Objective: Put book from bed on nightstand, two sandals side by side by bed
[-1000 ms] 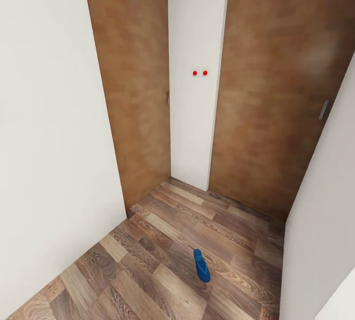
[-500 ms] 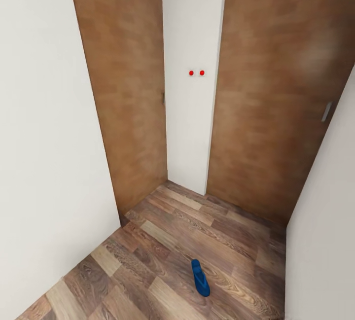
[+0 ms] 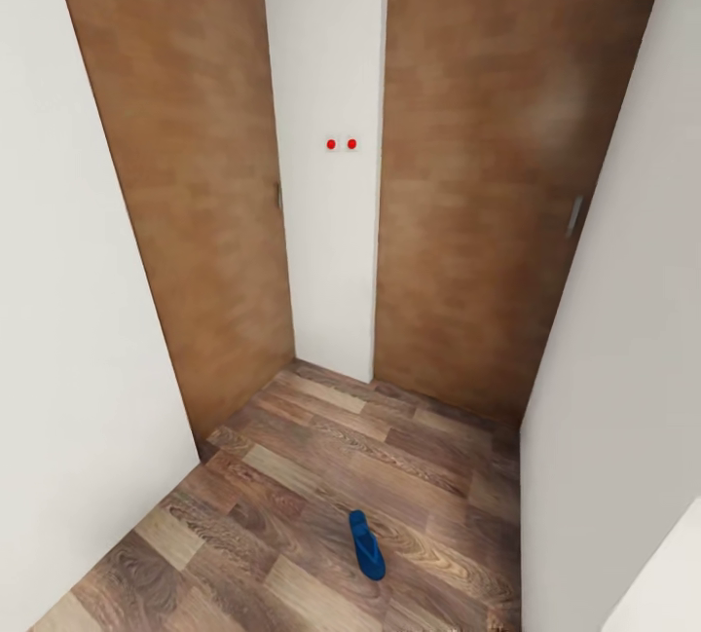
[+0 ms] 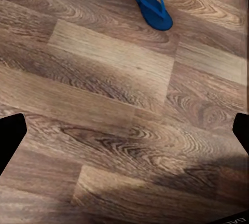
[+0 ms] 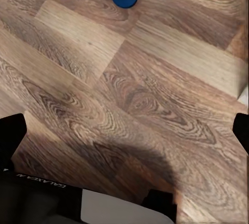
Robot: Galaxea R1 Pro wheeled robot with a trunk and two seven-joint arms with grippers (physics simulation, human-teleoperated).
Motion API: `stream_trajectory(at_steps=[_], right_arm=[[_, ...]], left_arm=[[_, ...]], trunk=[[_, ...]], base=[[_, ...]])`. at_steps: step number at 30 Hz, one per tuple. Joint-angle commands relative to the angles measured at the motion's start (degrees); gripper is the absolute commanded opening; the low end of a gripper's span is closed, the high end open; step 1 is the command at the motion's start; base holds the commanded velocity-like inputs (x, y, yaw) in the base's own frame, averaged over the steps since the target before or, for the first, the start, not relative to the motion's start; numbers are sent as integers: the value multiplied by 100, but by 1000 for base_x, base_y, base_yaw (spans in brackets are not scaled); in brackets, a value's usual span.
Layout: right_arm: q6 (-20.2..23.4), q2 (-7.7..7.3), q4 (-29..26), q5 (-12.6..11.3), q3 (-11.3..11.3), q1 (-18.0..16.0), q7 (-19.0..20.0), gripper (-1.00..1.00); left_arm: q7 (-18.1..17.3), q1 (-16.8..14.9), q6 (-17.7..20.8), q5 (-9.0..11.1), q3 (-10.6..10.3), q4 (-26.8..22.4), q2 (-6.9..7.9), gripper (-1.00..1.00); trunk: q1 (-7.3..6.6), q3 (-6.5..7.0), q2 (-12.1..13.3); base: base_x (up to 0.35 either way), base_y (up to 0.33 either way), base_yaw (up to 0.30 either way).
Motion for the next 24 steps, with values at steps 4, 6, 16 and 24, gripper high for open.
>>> stream_trajectory(at_steps=[4,6,16,24], right_arm=[[2,1,0,-28,-15,-1,33,100],[1,1,2,-28,-15,0,30,100],[-4,1,0,-27,-15,0,19,100],[0,1,0,-28,-15,-2,26,100]], left_arm=[[-18,-3,-22,-19,6,2,3,100],[-18,-3,-22,-17,8,0,2,100],[-19,-3,-4,13,34,-17,7,100],[-14,-104,736,658,55,-860,-26,100]], trunk=[[0,-5,-3],[0,-5,-3],[0,-5,-3],[0,-5,-3]], base=[[0,0,-198],[0,0,-74],[0,0,-12],[0,0,0]])
